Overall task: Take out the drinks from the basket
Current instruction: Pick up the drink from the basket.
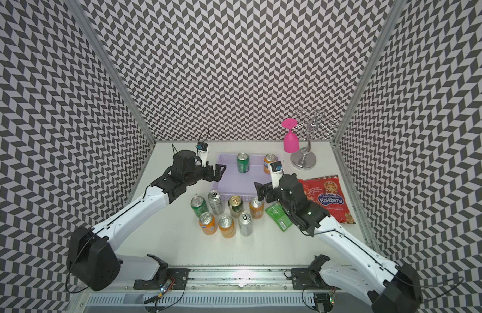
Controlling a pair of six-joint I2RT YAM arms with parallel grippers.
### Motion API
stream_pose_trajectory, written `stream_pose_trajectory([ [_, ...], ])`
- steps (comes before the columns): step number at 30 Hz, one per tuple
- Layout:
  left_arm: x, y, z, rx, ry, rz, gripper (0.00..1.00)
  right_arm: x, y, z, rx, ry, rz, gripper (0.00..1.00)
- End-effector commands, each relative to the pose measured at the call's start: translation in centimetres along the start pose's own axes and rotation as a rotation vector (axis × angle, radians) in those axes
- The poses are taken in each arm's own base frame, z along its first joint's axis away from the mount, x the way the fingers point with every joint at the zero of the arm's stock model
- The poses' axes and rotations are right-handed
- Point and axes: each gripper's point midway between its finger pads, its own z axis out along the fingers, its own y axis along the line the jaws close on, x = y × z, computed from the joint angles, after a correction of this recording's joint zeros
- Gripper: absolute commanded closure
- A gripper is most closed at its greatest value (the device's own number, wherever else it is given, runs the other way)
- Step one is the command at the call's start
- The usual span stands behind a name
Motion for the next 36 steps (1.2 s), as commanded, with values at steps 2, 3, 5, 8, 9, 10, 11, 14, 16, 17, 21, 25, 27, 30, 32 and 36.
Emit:
stream_pose_trajectory([
  [2,-1.3,-1.0,2.4,0.024,-0.002,0.044,0.01,-1.3,-2.6,-0.5,0.033,-0.041,0.061,0.00],
  [3,-1.2,-1.1,3.3,0.022,0.010,0.048,0.01,-1.2,-3.3,-0.4,0.048,-0.040,0.072,0.00],
  [5,-1.0,-1.3,5.0,0.019,0.038,0.060,0.01,-0.7,-4.5,-0.2,0.073,-0.035,0.091,0.00],
  [8,-0.9,-1.7,7.7,0.024,0.077,0.083,0.01,0.1,-5.8,0.1,0.093,-0.022,0.110,0.00],
  [9,-0.9,-1.8,8.4,0.022,0.086,0.089,0.01,0.3,-6.1,0.2,0.096,-0.019,0.114,0.00],
  [10,-0.9,-2.0,9.3,0.022,0.100,0.097,0.01,0.5,-6.2,0.2,0.097,-0.017,0.118,0.00],
  [11,-0.9,-2.3,10.1,0.022,0.113,0.106,0.01,0.7,-6.4,0.3,0.101,-0.015,0.123,0.00],
  [14,-0.5,-2.5,12.6,0.011,0.150,0.119,0.01,1.0,-6.7,0.2,0.106,-0.017,0.132,0.00],
  [16,-0.5,-2.5,13.9,-0.006,0.162,0.123,0.01,1.0,-6.7,0.2,0.106,-0.022,0.136,0.00],
  [17,-0.3,-2.4,14.6,-0.017,0.170,0.127,0.01,1.0,-6.8,0.1,0.107,-0.024,0.137,0.00],
  [21,0.1,-1.4,16.6,-0.071,0.188,0.123,0.01,0.9,-6.9,-0.1,0.106,-0.033,0.140,0.01],
  [25,0.8,-1.0,18.6,-0.099,0.212,0.132,0.01,0.8,-7.0,-0.2,0.107,-0.039,0.140,0.01],
  [27,1.1,-0.9,19.5,-0.107,0.226,0.141,0.01,0.8,-7.1,-0.2,0.109,-0.041,0.141,0.00],
  [30,1.4,-0.5,20.6,-0.128,0.240,0.148,0.01,0.7,-7.1,-0.2,0.108,-0.042,0.144,0.00],
  [32,1.6,-0.2,21.2,-0.141,0.245,0.149,0.01,0.8,-7.1,-0.2,0.108,-0.044,0.144,0.01],
  [36,2.2,0.1,22.0,-0.152,0.254,0.148,0.01,0.7,-7.2,-0.3,0.108,-0.048,0.144,0.01],
])
